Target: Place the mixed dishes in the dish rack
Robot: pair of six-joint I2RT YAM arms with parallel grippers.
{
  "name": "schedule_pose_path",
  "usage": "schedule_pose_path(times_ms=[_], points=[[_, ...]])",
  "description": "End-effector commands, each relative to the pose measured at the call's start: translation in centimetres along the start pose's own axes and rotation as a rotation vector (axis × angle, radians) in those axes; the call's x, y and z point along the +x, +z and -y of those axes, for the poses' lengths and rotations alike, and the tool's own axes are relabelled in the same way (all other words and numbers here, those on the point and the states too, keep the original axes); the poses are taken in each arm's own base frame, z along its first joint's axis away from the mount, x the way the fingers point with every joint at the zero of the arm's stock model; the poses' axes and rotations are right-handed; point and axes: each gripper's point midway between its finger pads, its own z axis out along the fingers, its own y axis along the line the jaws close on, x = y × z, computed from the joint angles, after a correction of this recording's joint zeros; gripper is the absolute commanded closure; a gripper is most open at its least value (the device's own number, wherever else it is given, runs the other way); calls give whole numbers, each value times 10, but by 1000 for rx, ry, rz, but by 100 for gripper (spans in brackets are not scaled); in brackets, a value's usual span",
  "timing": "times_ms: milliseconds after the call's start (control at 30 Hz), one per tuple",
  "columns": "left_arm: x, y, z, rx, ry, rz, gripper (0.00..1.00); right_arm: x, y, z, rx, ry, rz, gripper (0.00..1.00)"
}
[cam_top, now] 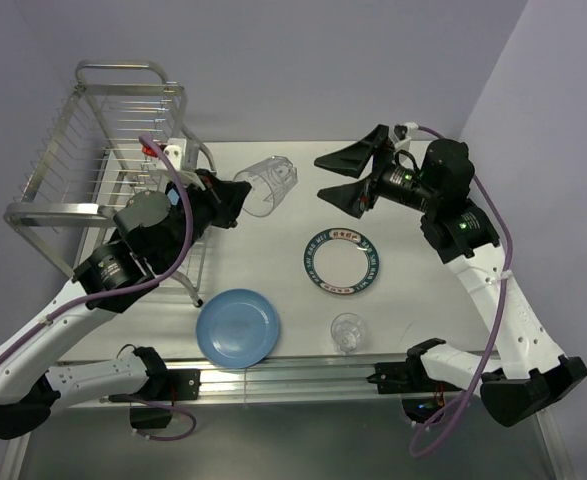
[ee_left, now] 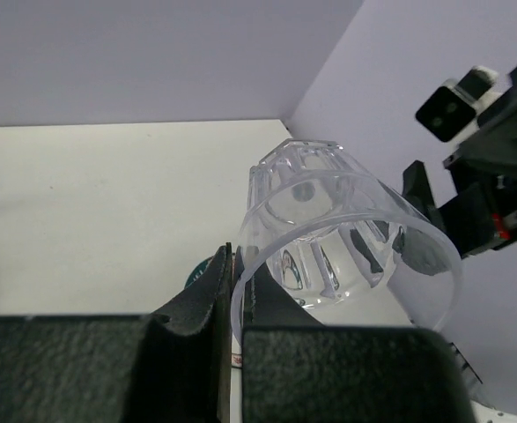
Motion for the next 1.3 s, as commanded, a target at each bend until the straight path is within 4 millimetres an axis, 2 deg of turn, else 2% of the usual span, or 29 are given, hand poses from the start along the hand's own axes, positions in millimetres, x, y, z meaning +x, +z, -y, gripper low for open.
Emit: schedule_pose_path(times_ms=[0,167,367,667,800,1000,1033,1133,1167,1200,1233,1267], points=[[-51,-10,8,22,-33,181,100,14,-7,-73,-221,-41,-48,3],[-59,-7,12,28,-17,207,100,26,10,-82,-249,5,-81,4],[-72,-8,16,44,-10,253,100,32,20,-90,-265,27,-91,4],[-69,-10,20,77,-23,258,100,24,39,-93,-287,52,-88,5],[-66,-11,17,71,-23,252,100,28,47,-96,-300,66,-112,7],[-68,-11,17,71,-15,257,100,36,59,-99,-306,81,-142,16],[-68,-11,17,69,-14,257,100,35,59,-102,-317,80,-141,19],[-66,-12,15,62,-11,248,100,36,60,-103,-319,81,-141,43],[-65,-11,14,53,-15,242,100,36,59,-104,-325,66,-134,72],[-62,-11,13,47,-18,230,93,36,59,-104,-326,60,-131,91],[-58,-12,9,29,-20,208,77,36,59,-102,-316,59,-131,100],[-57,-13,8,21,-21,200,55,34,60,-98,-311,37,-118,100]])
